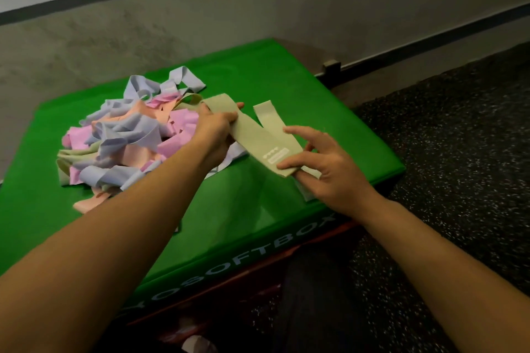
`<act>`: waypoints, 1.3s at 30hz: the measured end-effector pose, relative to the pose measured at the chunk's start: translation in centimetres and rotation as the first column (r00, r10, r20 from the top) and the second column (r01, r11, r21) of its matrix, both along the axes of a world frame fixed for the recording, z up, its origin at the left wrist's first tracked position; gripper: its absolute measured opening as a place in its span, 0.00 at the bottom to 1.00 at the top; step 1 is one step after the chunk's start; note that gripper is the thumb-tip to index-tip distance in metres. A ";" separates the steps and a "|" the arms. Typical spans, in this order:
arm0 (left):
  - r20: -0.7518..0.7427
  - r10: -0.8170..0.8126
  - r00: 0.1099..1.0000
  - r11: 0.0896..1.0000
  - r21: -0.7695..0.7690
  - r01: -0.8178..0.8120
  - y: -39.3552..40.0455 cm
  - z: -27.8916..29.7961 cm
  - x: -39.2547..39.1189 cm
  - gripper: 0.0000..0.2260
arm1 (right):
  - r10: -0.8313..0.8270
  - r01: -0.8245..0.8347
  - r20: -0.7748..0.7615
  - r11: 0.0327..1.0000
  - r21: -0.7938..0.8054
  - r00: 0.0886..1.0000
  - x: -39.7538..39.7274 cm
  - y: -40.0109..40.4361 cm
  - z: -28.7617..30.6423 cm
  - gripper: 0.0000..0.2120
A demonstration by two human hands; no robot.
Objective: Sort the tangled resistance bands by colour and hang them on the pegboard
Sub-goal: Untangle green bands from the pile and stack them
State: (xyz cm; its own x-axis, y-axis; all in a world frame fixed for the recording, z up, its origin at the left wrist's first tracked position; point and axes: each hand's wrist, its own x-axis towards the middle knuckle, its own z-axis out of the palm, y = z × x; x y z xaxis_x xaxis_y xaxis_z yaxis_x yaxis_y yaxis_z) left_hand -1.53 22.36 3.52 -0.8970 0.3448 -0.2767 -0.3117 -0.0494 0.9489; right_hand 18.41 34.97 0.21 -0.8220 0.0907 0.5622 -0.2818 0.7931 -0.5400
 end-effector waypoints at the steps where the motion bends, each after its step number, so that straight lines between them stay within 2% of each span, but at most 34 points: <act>1: 0.011 -0.027 1.000 1.000 0.006 0.026 1.0 -0.3 -0.6 0.20 | 0.042 -0.041 -0.006 0.999 0.030 0.999 0.0 0.7 -0.1 0.11; 3: 0.055 -0.058 0.997 0.998 0.006 0.058 3.1 -0.7 -2.0 0.19 | 0.077 -0.077 0.009 0.992 0.095 0.997 0.1 2.2 -0.6 0.13; 5: 0.086 -0.027 0.996 1.000 -0.007 0.028 5.1 -1.2 -3.3 0.19 | 0.034 -0.040 0.054 0.992 0.120 0.998 0.3 3.7 -1.2 0.13; 7: 0.082 0.005 0.997 0.999 -0.034 -0.003 6.8 -2.0 -4.2 0.17 | -0.016 0.003 0.094 0.989 0.145 0.995 0.6 5.2 -1.7 0.12; 9: 0.059 -0.039 0.998 0.997 -0.070 0.043 8.0 -2.9 -4.6 0.16 | -0.012 -0.009 0.104 0.980 0.200 0.995 0.5 6.4 -2.4 0.10; 11: 0.004 -0.088 0.996 0.986 -0.144 0.087 8.9 -4.0 -4.8 0.17 | 0.008 -0.032 0.118 0.979 0.204 0.993 0.2 7.1 -3.0 0.08; 17: -0.182 -0.179 0.967 0.902 -0.423 0.088 9.4 -6.7 -5.6 0.16 | 0.065 -0.124 0.255 0.967 0.222 0.965 -0.2 7.4 -5.1 0.08; 20: -0.268 -0.218 0.938 0.849 -0.527 0.047 9.4 -7.9 -6.0 0.11 | 0.088 -0.155 0.333 0.971 0.181 0.939 -0.1 7.4 -6.0 0.08; 23: -0.377 -0.242 0.894 0.809 -0.588 -0.030 9.6 -8.9 -6.9 0.08 | 0.086 -0.144 0.305 0.975 0.171 0.949 0.0 7.4 -6.3 0.09; 27: -0.478 -0.236 0.846 0.793 -0.598 -0.117 10.0 -9.7 -8.5 0.10 | 0.076 -0.132 0.276 0.973 0.189 0.958 -0.2 7.2 -6.5 0.09; 30: -0.432 -0.259 0.864 0.789 -0.610 -0.069 9.6 -10.3 -8.6 0.20 | 0.079 -0.138 0.303 0.974 0.181 0.950 -0.3 7.0 -6.4 0.10; 33: -0.488 -0.271 0.830 0.793 -0.602 -0.095 9.3 -10.1 -8.4 0.28 | 0.074 -0.139 0.326 0.974 0.182 0.942 -0.3 6.8 -6.3 0.10; 36: -0.503 -0.294 0.813 0.776 -0.622 -0.105 9.1 -9.1 -8.3 0.25 | 0.054 -0.109 0.318 0.981 0.158 0.947 -0.2 6.7 -5.6 0.12; 39: -0.519 -0.281 0.807 0.802 -0.589 -0.100 8.2 -7.8 -7.5 0.19 | 0.027 -0.075 0.305 0.986 0.147 0.952 -0.2 6.2 -4.5 0.13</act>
State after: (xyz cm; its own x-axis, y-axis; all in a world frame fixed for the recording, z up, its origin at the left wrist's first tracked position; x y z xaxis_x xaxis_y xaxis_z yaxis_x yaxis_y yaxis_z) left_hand -9.06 30.55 -4.25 -0.9193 0.3828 0.0916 0.3057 0.5477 0.7788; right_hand 18.20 41.20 -4.26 -0.9561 -0.0245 0.2919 -0.1679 0.8623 -0.4778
